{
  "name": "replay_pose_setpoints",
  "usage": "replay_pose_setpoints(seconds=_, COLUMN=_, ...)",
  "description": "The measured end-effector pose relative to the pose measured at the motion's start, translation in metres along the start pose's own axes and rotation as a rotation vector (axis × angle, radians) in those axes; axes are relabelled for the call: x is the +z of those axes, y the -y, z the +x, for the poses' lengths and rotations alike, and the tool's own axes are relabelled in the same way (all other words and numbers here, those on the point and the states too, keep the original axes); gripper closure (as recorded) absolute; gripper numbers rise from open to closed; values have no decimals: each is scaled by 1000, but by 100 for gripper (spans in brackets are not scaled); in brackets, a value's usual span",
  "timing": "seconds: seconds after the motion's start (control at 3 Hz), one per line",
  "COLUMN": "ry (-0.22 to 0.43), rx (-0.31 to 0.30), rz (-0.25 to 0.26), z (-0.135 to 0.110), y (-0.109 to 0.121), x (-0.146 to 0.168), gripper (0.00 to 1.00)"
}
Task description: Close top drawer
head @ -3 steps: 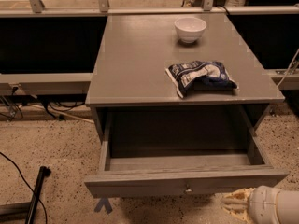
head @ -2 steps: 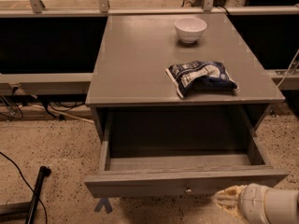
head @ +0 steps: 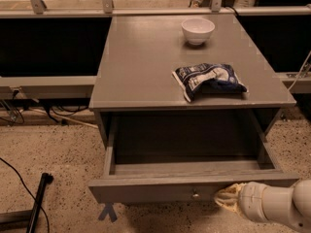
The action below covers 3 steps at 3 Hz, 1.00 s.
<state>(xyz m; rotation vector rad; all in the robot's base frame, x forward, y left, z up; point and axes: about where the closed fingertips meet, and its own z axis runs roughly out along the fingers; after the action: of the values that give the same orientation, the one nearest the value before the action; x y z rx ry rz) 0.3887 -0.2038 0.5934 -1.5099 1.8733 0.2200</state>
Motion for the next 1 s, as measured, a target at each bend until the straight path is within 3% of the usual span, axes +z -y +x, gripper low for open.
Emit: replay_pose_setpoints(seconds=1.0, ry=91, rx=-57, rz=51, z=-11, y=68, x=41, gripper=100)
